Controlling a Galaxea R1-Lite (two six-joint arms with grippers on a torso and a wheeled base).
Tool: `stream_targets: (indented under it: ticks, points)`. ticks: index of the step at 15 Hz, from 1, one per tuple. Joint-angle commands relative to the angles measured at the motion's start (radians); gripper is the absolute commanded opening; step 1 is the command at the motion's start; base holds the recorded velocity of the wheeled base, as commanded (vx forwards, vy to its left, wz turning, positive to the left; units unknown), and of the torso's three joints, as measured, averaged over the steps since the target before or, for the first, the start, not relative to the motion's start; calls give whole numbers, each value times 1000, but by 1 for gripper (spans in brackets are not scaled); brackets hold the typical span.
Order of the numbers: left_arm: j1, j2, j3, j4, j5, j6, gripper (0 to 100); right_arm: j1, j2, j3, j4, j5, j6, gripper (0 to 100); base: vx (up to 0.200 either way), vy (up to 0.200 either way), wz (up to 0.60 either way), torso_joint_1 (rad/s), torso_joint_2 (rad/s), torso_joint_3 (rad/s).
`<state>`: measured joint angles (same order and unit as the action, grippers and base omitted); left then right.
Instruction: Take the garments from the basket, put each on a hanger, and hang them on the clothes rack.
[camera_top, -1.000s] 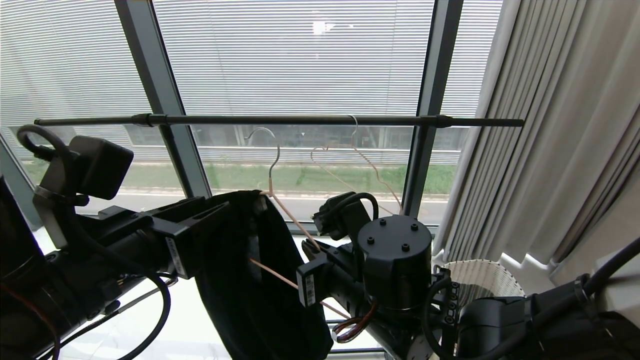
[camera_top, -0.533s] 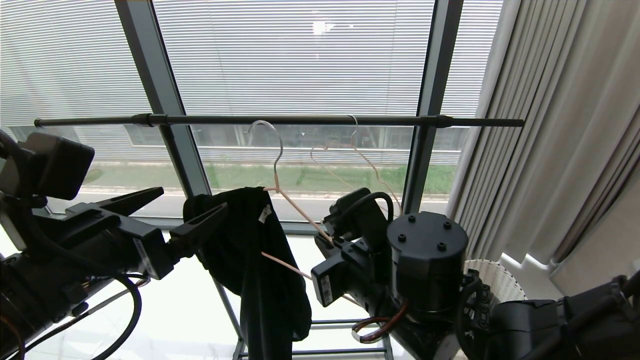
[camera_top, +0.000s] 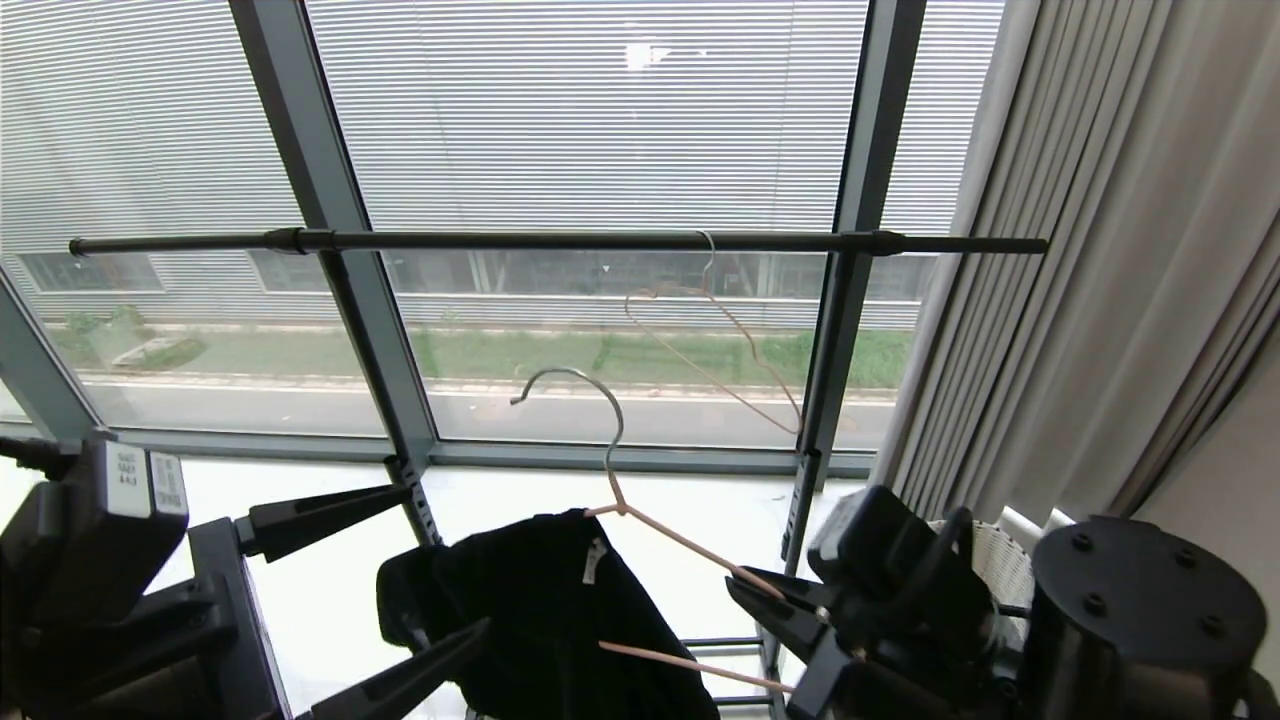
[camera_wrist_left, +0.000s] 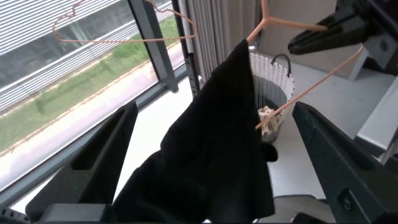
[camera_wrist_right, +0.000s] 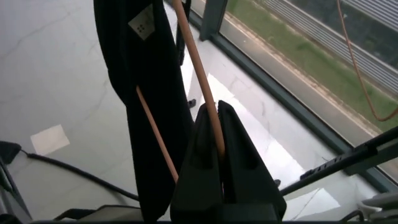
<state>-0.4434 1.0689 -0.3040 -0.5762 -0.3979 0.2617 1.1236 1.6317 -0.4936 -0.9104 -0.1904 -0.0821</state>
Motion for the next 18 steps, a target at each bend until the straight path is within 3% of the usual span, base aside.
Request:
stream_targets:
  ticks: [1, 7, 13, 14, 18]
  points:
    - [-28, 6, 45, -1, -10, 37, 100, 8, -110, 92, -1, 26, -41, 0, 0, 0, 0, 0, 0, 0]
    - [-123, 140, 56, -2, -12, 106, 100, 71, -141, 121, -1, 35, -90, 0, 0, 0, 0, 0, 0, 0]
    - [-124, 184, 56, -4, -12, 156, 100, 113, -145, 121, -1, 39, -119, 0, 0, 0, 0, 0, 0, 0]
    - [-124, 184, 56, -4, -12, 157, 0, 119, -145, 119, -1, 42, -123, 0, 0, 0, 0, 0, 0, 0]
    - [-130, 183, 56, -4, -12, 157, 0, 143, -141, 119, -1, 40, -126, 0, 0, 0, 0, 0, 0, 0]
